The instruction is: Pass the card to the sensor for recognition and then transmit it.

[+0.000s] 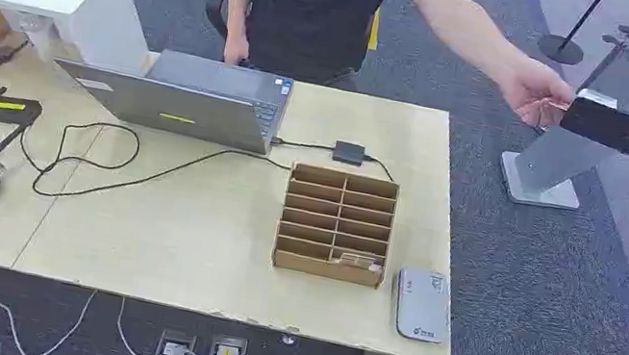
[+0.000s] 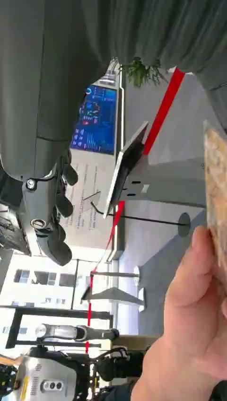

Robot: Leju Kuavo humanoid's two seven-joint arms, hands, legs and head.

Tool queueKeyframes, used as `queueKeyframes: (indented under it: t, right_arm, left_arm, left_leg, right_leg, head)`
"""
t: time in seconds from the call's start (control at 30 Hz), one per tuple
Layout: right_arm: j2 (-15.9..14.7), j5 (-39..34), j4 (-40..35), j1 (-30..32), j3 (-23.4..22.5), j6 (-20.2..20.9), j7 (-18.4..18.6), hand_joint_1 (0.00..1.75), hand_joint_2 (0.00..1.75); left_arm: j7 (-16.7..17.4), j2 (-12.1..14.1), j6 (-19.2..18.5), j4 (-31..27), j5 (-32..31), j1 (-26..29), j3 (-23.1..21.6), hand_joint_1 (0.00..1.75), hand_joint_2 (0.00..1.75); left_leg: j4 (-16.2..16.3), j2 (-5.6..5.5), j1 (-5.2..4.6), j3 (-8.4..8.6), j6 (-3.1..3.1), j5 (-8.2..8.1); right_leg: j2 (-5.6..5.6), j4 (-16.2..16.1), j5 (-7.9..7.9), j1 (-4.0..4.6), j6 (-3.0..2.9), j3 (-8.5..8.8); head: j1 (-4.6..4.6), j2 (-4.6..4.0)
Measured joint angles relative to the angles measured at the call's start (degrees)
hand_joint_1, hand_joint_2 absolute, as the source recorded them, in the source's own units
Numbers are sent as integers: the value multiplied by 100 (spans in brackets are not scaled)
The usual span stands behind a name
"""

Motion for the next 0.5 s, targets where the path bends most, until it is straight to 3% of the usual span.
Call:
queueKeyframes:
  t: [0.03, 0.07, 0.1, 0.5]
  right_arm:
    - [0, 0, -28, 23, -15, 17, 13, 0, 175]
    - [0, 2, -63, 59, -31, 24, 26, 54, 175]
    - [2, 4, -107, 104, -50, 33, 50, 175, 175]
    - [85, 20, -232, 273, -111, 101, 70, 175, 175]
  left_arm:
    - [0, 0, -2, 0, 0, 0, -4, 0, 0]
    - [2, 0, -7, 0, 0, 0, -7, 0, 0]
    - [0, 0, -17, 2, 2, 1, -9, 0, 0]
    - [0, 0, -11, 9, 48, 0, -61, 0, 0]
  left_leg:
    - [0, 0, 0, 0, 0, 0]
    - [0, 0, 0, 0, 0, 0]
    - [0, 0, 0, -1, 0, 0]
    - [0, 0, 0, -1, 0, 0]
  right_leg:
    - [0, 0, 0, 0, 0, 0]
    - [-1, 0, 0, 0, 0, 0]
    - [-1, 0, 0, 0, 0, 0]
    - [0, 0, 0, 0, 0, -1]
  head:
    - [2, -2]
    - [2, -2]
    - [0, 0]
    - [0, -2]
